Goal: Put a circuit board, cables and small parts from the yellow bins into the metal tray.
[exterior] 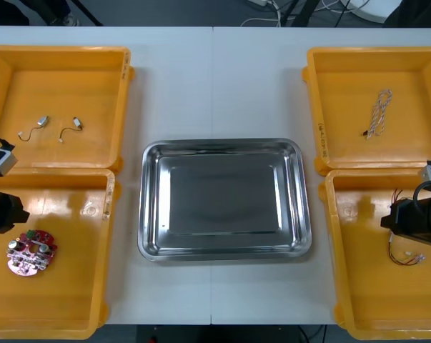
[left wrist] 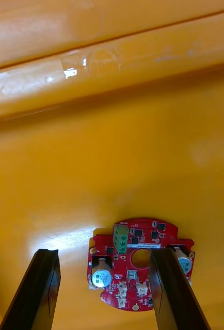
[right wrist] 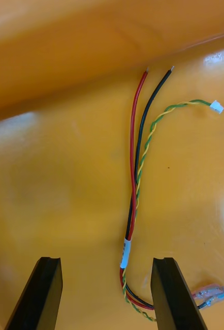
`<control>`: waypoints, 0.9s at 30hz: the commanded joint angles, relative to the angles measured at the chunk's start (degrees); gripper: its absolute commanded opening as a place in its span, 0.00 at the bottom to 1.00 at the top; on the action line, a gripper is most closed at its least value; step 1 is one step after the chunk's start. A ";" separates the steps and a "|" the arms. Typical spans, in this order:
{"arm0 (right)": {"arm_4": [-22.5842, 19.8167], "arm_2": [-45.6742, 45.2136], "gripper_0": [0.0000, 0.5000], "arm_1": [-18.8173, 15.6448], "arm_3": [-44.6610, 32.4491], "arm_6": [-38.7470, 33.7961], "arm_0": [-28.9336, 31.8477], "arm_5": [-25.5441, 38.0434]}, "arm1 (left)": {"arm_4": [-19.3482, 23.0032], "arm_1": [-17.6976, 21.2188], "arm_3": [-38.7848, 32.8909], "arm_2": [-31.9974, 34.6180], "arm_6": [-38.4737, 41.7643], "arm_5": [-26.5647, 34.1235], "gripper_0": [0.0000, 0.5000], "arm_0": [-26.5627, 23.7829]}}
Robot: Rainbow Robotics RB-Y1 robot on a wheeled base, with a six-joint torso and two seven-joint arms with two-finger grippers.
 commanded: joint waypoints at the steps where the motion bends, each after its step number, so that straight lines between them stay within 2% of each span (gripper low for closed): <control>1: 1.75 2.37 1.00 -0.22 0.98 -1.15 0.91 -2.17 | -0.95 2.84 -0.50 -2.53 -8.40 -3.55 1.00 2.23; 17: 6.50 5.27 1.00 -0.40 1.51 -1.42 1.52 -2.87 | -1.22 3.54 -0.41 -5.26 -8.66 -8.74 1.00 5.57; 27: 6.58 5.36 1.00 -0.31 1.51 -1.42 1.52 -2.87 | -1.30 4.59 0.82 -7.37 -8.66 -12.43 1.00 7.06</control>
